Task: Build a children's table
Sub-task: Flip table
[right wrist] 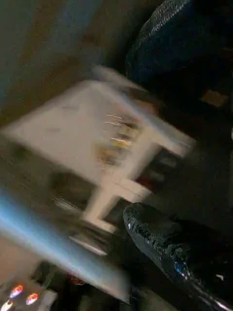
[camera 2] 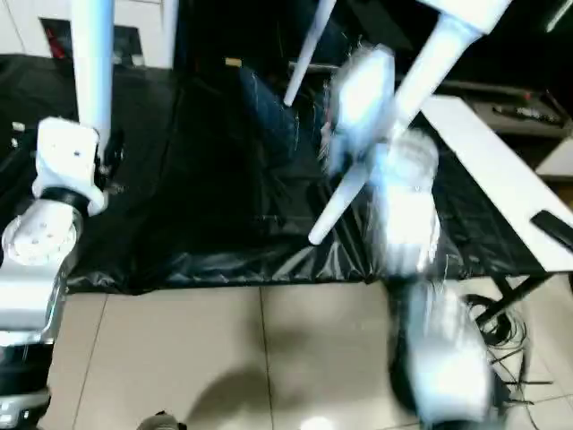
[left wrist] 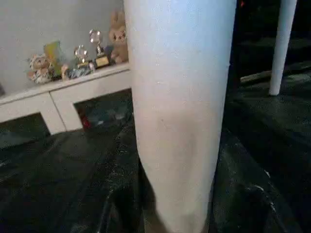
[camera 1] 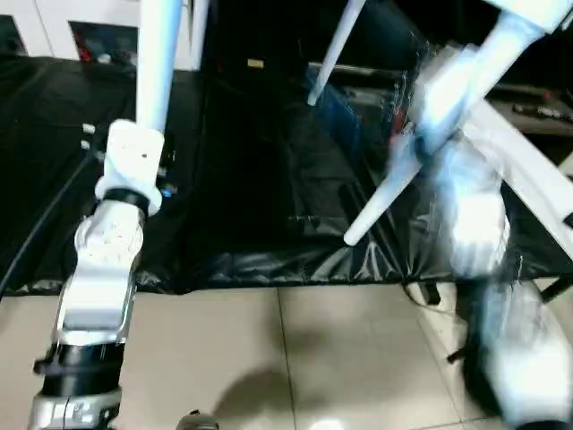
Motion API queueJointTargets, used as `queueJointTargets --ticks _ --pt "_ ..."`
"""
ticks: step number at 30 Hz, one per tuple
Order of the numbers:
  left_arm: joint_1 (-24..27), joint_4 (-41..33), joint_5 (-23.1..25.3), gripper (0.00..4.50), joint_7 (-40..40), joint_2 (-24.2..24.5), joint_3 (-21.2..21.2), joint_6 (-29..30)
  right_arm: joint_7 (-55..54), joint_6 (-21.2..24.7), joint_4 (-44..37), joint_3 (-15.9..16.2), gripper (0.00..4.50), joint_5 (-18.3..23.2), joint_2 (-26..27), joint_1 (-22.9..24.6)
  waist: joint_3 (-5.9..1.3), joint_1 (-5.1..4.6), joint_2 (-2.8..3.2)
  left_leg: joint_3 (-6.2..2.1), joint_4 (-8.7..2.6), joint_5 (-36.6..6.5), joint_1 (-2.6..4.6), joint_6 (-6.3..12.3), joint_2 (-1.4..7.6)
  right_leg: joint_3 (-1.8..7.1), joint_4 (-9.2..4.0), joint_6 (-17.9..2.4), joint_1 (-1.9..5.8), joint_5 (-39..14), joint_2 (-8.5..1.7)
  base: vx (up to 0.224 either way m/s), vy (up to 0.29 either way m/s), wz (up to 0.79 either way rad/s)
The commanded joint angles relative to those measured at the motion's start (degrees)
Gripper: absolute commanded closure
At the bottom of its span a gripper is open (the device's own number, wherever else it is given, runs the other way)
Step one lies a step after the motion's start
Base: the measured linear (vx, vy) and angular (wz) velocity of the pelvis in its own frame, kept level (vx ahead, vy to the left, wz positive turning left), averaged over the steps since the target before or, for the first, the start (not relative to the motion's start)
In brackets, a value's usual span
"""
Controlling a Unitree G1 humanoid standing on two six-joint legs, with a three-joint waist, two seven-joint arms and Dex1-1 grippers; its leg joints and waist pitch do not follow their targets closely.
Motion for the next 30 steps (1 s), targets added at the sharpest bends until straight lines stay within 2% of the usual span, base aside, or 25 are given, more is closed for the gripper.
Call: queueJointTargets --ticks 1,2,3,4,6,7,8,9,13,15,17,18,21,23,24,25,26,28,29,30 --pt "0.6 1.0 0.2 2.94 0.1 -0.4 -0.1 0.0 -2.2 5.8 -4.0 -0.2 0.00 2.3 0.2 5.4 -3.50 -0.27 1.98 0.22 -5.28 -13.9 1.42 -1.65 1.16 2.83 -4.52 -7.8 2.35 -5.9 -3.69 0.000 0.000 0.00" --pt "0.8 1.4 -0.4 2.94 0.4 -0.8 0.3 -0.2 -2.6 6.5 -4.7 -0.2 0.00 2.5 0.4 7.7 -3.46 -0.31 2.26 0.15 -5.42 -14.8 1.29 -1.76 1.12 2.84 -4.74 -7.6 2.46 -6.5 -3.65 0.000 0.000 0.00" --pt "0.8 1.4 -0.4 2.94 0.4 -0.8 0.3 -0.3 -2.6 6.5 -4.7 -0.3 0.00 2.6 0.4 7.7 -3.46 -0.34 2.14 0.14 -5.40 -15.0 1.21 -1.78 1.08 2.83 -4.71 -7.6 2.46 -6.8 -3.66 0.000 0.000 0.00" --pt "1.0 1.7 -0.8 2.94 0.5 -1.0 0.6 -0.3 -3.2 8.0 -5.6 -0.3 0.00 2.8 0.5 9.4 -3.43 -0.46 2.44 0.02 -5.54 -15.7 1.05 -1.89 1.06 2.76 -4.76 -7.6 2.54 -8.1 -3.74 0.000 0.000 0.00" --pt "1.2 2.1 -1.0 2.94 0.6 -1.1 0.8 -0.5 -3.7 9.0 -6.2 -0.3 0.00 2.6 0.5 11.1 -3.20 -0.75 2.26 0.07 -5.52 -16.5 1.10 -1.75 1.04 2.81 -5.15 -7.1 2.31 -10.5 -3.76 0.000 0.000 0.00" --pt "1.7 2.8 -1.2 2.94 0.7 -1.2 1.0 -0.8 -4.0 10.7 -7.3 0.0 0.00 2.4 0.2 13.4 -3.22 -0.76 2.75 -0.02 -5.57 -17.0 1.19 -1.79 1.07 2.82 -5.16 -7.0 2.26 -11.0 -3.82 0.000 0.000 0.00" --pt "2.3 3.4 -1.4 2.94 0.8 -1.3 1.1 -1.1 -4.7 11.8 -8.1 0.0 0.00 1.8 -0.1 15.7 -3.14 -0.70 2.77 0.09 -5.48 -17.2 1.39 -1.62 1.10 2.89 -5.47 -6.7 2.05 -11.4 -3.78 0.000 0.000 0.00" --pt "3.1 4.3 -1.6 2.94 1.1 -1.6 1.3 -1.4 -5.8 14.2 -10.4 -0.2 0.00 1.5 -0.4 18.9 -3.11 -0.64 2.65 0.08 -5.58 -16.3 1.29 -1.45 1.13 2.94 -5.54 -6.5 2.18 -10.4 -3.76 0.000 0.000 0.00" --pt "3.5 5.0 -1.8 2.94 1.5 -1.7 1.4 -1.6 -7.3 17.0 -13.1 -0.2 0.00 1.3 -0.6 20.7 -3.44 -0.76 2.50 -0.08 -5.75 -14.8 1.08 -1.45 1.10 2.72 -5.23 -7.0 2.73 -7.5 -3.68 0.000 0.000 0.00" --pt "4.2 6.6 -2.0 2.94 2.0 -2.1 1.6 -2.4 -10.5 18.8 -14.0 -0.7 0.00 -0.7 -0.6 21.6 -3.30 -0.81 2.58 -0.02 -5.71 -13.5 1.08 -1.45 1.13 2.75 -5.22 -7.1 2.56 -6.3 -3.61 0.000 0.000 0.00" --pt "4.6 7.4 -2.2 2.94 2.3 -2.5 1.8 -2.7 -11.9 19.4 -13.5 -0.9 0.00 -2.0 -0.8 21.5 -3.27 -0.87 2.44 0.07 -5.74 -14.4 1.25 -1.73 1.14 2.78 -5.38 -6.9 2.48 -7.5 -3.70 0.000 0.000 0.00" --pt "5.0 8.4 -2.3 2.94 2.5 -2.7 1.9 -3.2 -12.8 19.5 -12.4 -1.0 0.00 -2.8 -0.9 21.0 -3.16 -0.86 2.55 0.05 -5.81 -14.9 1.27 -1.87 1.15 2.76 -5.41 -6.9 2.37 -8.2 -3.66 0.000 0.000 0.00" --pt "5.7 11.7 -1.9 2.94 3.3 -2.9 2.0 -4.7 -13.4 19.8 -11.0 -0.9 0.00 -3.1 -0.7 19.7 -3.06 -0.95 2.27 0.06 -5.93 -17.2 1.39 -2.03 1.15 2.82 -5.81 -6.0 2.25 -11.4 -3.79 0.000 0.000 0.00" --pt "5.8 13.2 -1.6 2.94 3.8 -2.9 1.9 -5.6 -13.5 20.5 -11.1 -0.8 0.00 -2.9 -0.6 19.4 -3.04 -1.14 1.50 0.06 -5.95 -17.0 1.22 -1.78 1.10 2.81 -5.88 -5.5 2.38 -12.6 -3.81 0.000 0.000 0.00" --pt "6.0 15.1 -1.5 2.94 3.8 -2.6 1.7 -6.9 -13.4 21.2 -11.2 -0.5 0.00 -2.6 -0.4 19.2 -2.96 -1.03 1.80 0.08 -5.95 -17.1 1.33 -1.68 1.07 2.89 -5.99 -5.2 2.24 -13.2 -3.85 0.000 0.000 0.00" --pt "6.0 16.7 -1.7 2.94 3.5 -2.3 1.6 -7.9 -13.4 22.1 -11.6 -0.2 0.00 -2.4 -0.3 19.1 -2.88 -1.24 1.14 0.15 -5.96 -17.1 1.19 -1.49 1.04 2.89 -6.13 -4.9 2.27 -13.8 -3.81 0.000 0.000 0.00" --pt "6.0 16.7 -1.7 2.94 3.5 -2.3 1.6 -7.9 -13.4 22.1 -11.6 -0.2 0.00 -2.4 -0.3 19.1 -2.72 -1.13 1.51 0.08 -6.12 -18.0 1.39 -1.59 1.01 2.90 -6.32 -4.4 2.15 -16.0 -3.90 0.000 0.000 0.00" --pt "6.6 18.0 -1.8 2.38 3.1 -1.9 1.4 -9.2 -13.6 24.0 -12.9 0.4 0.00 -1.8 0.0 19.4 -2.48 -1.28 1.46 -0.03 -6.24 -20.6 1.65 -1.88 0.98 2.88 -6.80 -3.4 1.96 -20.7 -4.04 0.000 0.000 0.00" --pt "7.8 16.9 -1.5 2.38 3.4 -1.6 1.2 -9.5 -13.8 25.1 -14.2 0.8 0.00 -1.5 0.4 20.1 -2.25 -1.39 1.07 -0.18 -6.30 -22.6 1.92 -1.87 0.94 2.80 -7.22 -2.6 1.72 -25.2 -4.19 0.000 0.000 0.00" --pt "7.8 16.9 -1.4 2.18 3.4 -1.6 1.2 -9.5 -13.8 25.2 -14.2 0.8 0.00 -1.5 0.4 20.1 -2.35 -1.64 1.13 -0.39 -6.41 -23.1 1.83 -2.04 1.04 2.80 -7.39 -1.8 1.73 -27.1 -4.35 0.000 0.000 0.00"
